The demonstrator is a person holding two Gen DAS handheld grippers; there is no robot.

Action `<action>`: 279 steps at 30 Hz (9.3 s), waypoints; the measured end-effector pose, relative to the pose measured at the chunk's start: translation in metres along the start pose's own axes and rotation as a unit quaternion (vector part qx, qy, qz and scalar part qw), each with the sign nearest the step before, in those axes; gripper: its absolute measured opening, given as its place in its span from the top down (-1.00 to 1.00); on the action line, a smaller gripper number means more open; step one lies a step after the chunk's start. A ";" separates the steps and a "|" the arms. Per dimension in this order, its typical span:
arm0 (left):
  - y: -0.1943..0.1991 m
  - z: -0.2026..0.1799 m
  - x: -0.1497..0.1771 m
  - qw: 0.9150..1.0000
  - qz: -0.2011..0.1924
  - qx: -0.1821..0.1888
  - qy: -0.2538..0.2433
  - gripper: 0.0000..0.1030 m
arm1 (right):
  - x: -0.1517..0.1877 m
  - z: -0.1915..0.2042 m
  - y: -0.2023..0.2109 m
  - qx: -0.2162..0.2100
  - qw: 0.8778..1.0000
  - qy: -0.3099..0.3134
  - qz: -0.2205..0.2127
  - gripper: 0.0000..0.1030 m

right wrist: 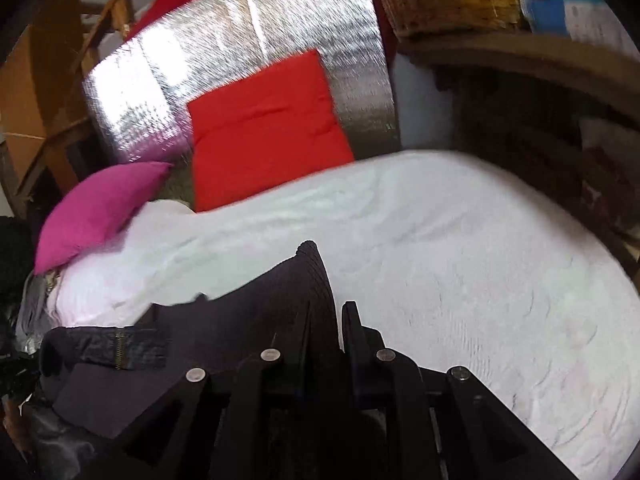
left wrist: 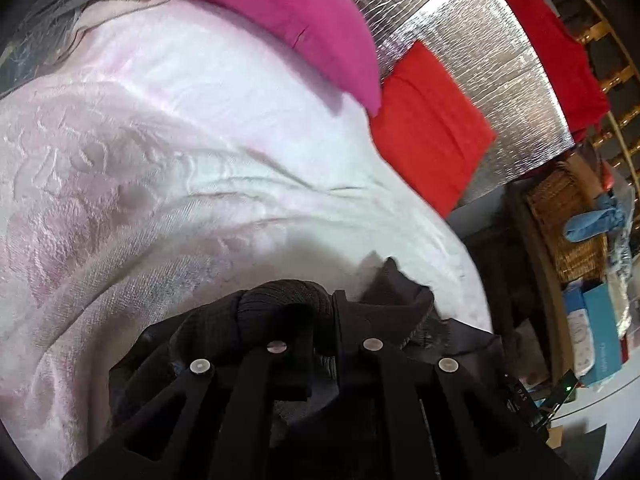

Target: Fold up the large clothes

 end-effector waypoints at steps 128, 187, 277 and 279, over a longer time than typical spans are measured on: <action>0.056 -0.085 0.183 0.963 0.138 -0.183 -0.143 -0.64 | 0.100 -0.002 0.097 -0.019 0.976 -0.016 0.218 -0.50; 0.066 -0.005 0.133 0.989 0.067 -0.127 -0.036 0.55 | 0.039 -0.042 0.060 0.003 0.994 -0.007 0.105 0.54; 0.205 0.013 0.256 0.974 -0.061 -0.192 -0.107 -0.48 | 0.114 -0.124 0.236 -0.144 0.983 -0.052 0.099 -0.67; 0.219 0.016 0.258 0.979 -0.089 -0.161 -0.090 -0.49 | 0.119 -0.122 0.249 -0.190 0.975 -0.055 0.099 -0.67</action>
Point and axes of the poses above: each gripper's, at about its wrist camera, not at the fingertips, and y roughly against the way its jaws point, z to its left, x to its underside, the point moved 2 cm from there along -y, roughly the way its jaws point, and after that the axes turned 9 degrees about -y, right-handed, at the moved point
